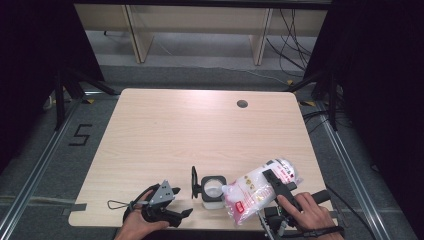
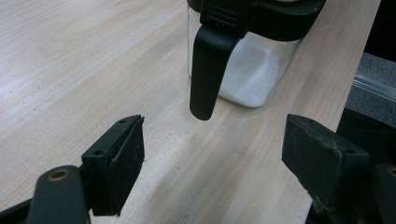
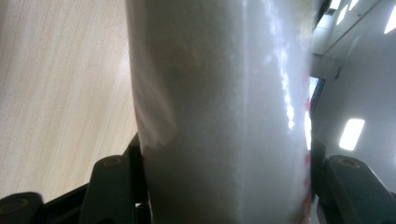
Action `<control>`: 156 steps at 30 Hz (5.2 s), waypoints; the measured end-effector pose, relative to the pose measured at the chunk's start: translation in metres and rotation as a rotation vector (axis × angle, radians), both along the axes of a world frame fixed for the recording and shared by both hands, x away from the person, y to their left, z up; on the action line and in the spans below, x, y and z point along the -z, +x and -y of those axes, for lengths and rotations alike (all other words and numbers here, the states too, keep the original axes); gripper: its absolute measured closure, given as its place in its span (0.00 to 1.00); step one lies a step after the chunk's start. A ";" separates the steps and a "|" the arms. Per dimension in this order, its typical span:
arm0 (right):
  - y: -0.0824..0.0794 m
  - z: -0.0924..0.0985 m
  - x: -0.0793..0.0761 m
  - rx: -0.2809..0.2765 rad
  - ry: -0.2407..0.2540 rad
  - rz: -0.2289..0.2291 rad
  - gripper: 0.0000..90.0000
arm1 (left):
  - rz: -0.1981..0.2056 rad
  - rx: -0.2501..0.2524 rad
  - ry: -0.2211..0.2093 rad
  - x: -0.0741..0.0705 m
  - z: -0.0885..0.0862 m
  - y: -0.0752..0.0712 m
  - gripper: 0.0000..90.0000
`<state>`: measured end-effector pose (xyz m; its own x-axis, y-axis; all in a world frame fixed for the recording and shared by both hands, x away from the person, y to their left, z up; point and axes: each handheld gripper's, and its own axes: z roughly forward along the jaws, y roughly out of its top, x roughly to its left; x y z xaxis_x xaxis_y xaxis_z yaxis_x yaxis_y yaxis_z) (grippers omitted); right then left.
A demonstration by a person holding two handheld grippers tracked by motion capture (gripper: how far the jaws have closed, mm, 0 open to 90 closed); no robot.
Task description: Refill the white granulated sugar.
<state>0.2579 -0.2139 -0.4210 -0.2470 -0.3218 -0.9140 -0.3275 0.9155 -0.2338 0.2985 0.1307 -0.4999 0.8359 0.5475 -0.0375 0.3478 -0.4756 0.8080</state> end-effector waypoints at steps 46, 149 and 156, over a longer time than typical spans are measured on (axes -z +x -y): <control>-0.001 0.001 -0.001 0.018 -0.001 -0.015 0.48 | 0.001 -0.001 -0.001 0.000 0.000 0.000 0.23; -0.005 -0.003 -0.002 0.006 -0.018 0.012 0.49 | 0.013 -0.010 0.006 -0.002 -0.002 0.001 0.23; -0.004 -0.004 -0.003 -0.015 -0.038 0.016 0.49 | 0.013 -0.006 0.001 -0.002 -0.002 0.001 0.23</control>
<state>0.2535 -0.2098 -0.4183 -0.2271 -0.3597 -0.9050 -0.3371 0.9009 -0.2735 0.2997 0.1324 -0.4983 0.8331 0.5525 -0.0262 0.3402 -0.4744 0.8119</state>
